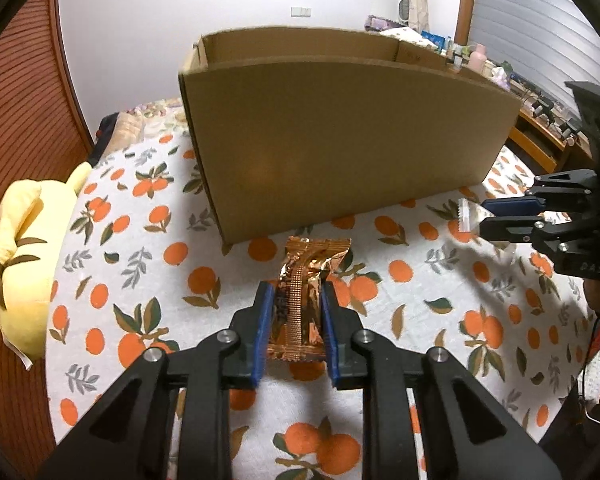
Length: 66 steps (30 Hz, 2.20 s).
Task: Organize snacks
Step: 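Grasp the small white bar with the right tool while the left tool grasps the brown-gold candy, then carry both snacks over the box and open both tools to drop them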
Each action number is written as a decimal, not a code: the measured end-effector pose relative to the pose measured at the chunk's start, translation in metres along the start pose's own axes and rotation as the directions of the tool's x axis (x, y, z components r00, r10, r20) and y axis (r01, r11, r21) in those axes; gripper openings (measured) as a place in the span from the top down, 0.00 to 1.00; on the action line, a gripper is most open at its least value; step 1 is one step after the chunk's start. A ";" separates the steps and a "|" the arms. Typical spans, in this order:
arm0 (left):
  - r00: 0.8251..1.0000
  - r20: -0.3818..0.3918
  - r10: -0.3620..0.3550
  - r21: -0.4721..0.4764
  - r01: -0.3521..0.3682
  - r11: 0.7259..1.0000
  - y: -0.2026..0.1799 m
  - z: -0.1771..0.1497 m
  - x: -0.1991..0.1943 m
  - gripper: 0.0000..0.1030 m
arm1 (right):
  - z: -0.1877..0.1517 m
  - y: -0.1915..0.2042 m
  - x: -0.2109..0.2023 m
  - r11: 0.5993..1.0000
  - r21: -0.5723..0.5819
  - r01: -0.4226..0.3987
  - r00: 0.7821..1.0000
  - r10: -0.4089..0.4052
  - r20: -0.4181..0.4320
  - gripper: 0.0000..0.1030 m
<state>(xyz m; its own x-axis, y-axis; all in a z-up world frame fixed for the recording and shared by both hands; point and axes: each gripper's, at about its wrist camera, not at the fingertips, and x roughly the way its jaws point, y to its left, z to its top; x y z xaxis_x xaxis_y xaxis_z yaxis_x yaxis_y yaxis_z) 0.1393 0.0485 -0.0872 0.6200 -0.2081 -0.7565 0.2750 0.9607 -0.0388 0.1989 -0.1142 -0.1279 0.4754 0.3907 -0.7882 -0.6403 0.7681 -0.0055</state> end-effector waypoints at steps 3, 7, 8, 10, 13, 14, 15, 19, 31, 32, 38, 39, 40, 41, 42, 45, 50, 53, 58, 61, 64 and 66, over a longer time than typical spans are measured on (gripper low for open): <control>1.000 0.023 -0.004 0.009 0.004 1.000 -0.003 0.006 -0.009 0.80 | -0.002 -0.001 -0.005 1.000 0.001 0.005 1.000 -0.005 0.011 0.81; 0.998 0.056 -0.015 0.027 0.013 1.000 -0.011 0.016 -0.021 0.80 | -0.003 -0.001 -0.015 1.000 0.006 0.009 0.999 -0.009 0.036 0.81; 0.998 0.063 -0.016 0.030 0.014 0.999 -0.013 0.018 -0.022 0.80 | -0.002 0.000 -0.018 1.000 0.006 0.009 0.999 -0.009 0.042 0.81; 0.997 0.079 -0.020 0.038 0.017 0.999 -0.017 0.022 -0.027 0.80 | -0.002 0.000 -0.024 1.000 0.008 0.011 0.998 -0.012 0.056 0.81; 0.994 0.104 -0.026 0.044 0.021 0.999 -0.020 0.030 -0.034 0.80 | -0.002 0.000 -0.033 1.000 0.008 0.015 0.997 -0.016 0.077 0.81; 0.993 0.113 -0.027 0.047 0.022 0.999 -0.021 0.033 -0.036 0.80 | 0.000 0.000 -0.036 1.000 0.008 0.018 0.996 -0.018 0.085 0.81; 0.992 0.122 -0.027 0.049 0.022 0.999 -0.022 0.036 -0.038 0.80 | 0.001 0.001 -0.039 1.000 0.007 0.020 0.996 -0.020 0.092 0.81; 0.987 0.157 -0.031 0.060 0.022 0.998 -0.027 0.048 -0.047 0.80 | 0.006 0.002 -0.052 1.000 0.002 0.029 0.992 -0.029 0.122 0.81; 0.971 0.237 -0.034 0.092 0.012 0.996 -0.033 0.088 -0.065 0.80 | 0.031 0.002 -0.081 0.998 -0.028 0.059 0.977 -0.052 0.208 0.81; 0.970 0.240 -0.033 0.095 0.011 0.995 -0.033 0.090 -0.065 0.80 | 0.033 0.002 -0.083 0.998 -0.030 0.061 0.975 -0.053 0.214 0.81; 0.969 0.248 -0.025 0.106 -0.002 0.994 -0.030 0.108 -0.060 0.80 | 0.049 -0.002 -0.089 0.996 -0.043 0.077 0.968 -0.064 0.245 0.81; 0.969 0.247 -0.023 0.107 -0.004 0.994 -0.029 0.111 -0.058 0.80 | 0.052 -0.004 -0.090 0.996 -0.044 0.077 0.966 -0.064 0.249 0.81; 0.969 0.245 -0.021 0.108 -0.006 0.994 -0.028 0.113 -0.056 0.80 | 0.055 -0.005 -0.090 0.996 -0.045 0.078 0.965 -0.064 0.253 0.81; 0.970 0.244 -0.020 0.109 -0.007 0.994 -0.028 0.115 -0.054 0.80 | 0.058 -0.006 -0.089 0.996 -0.047 0.080 0.965 -0.066 0.256 0.81; 0.970 0.242 -0.019 0.109 -0.008 0.994 -0.028 0.117 -0.052 0.80 | 0.060 -0.008 -0.089 0.995 -0.048 0.083 0.964 -0.068 0.258 0.81; 0.972 0.234 -0.017 0.106 -0.008 0.994 -0.024 0.123 -0.043 0.80 | 0.068 -0.012 -0.085 0.995 -0.049 0.086 0.963 -0.070 0.261 0.81; 0.976 0.216 -0.017 0.102 -0.006 0.995 -0.020 0.134 -0.025 0.80 | 0.078 -0.022 -0.074 0.995 -0.047 0.087 0.964 -0.072 0.255 0.81; 0.978 0.209 -0.015 0.099 -0.006 0.995 -0.018 0.140 -0.016 0.80 | 0.084 -0.030 -0.066 0.995 -0.039 0.087 0.965 -0.074 0.252 0.81; 0.980 0.200 -0.011 0.098 -0.008 0.995 -0.015 0.150 -0.002 0.79 | 0.095 -0.042 -0.050 0.996 -0.023 0.085 0.968 -0.077 0.239 0.81; 0.981 0.194 -0.009 0.098 -0.011 0.995 -0.014 0.154 0.005 0.79 | 0.101 -0.049 -0.039 0.996 -0.014 0.085 0.971 -0.079 0.227 0.81; 0.982 0.188 -0.007 0.095 -0.012 0.995 -0.011 0.157 0.012 0.79 | 0.105 -0.054 -0.029 0.997 -0.008 0.083 0.973 -0.079 0.217 0.81; 0.983 0.182 -0.005 0.092 -0.012 0.996 -0.009 0.159 0.016 0.78 | 0.106 -0.056 -0.023 0.997 -0.005 0.082 0.974 -0.079 0.211 0.81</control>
<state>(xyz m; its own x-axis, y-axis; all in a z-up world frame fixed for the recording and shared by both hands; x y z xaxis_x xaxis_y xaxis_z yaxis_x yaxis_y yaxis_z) 0.2636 0.0071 0.0052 0.7419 -0.2424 -0.6252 0.3340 0.9421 0.0310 0.2878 -0.1123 -0.0437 0.6408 0.4270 -0.6380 -0.6022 0.7950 -0.0727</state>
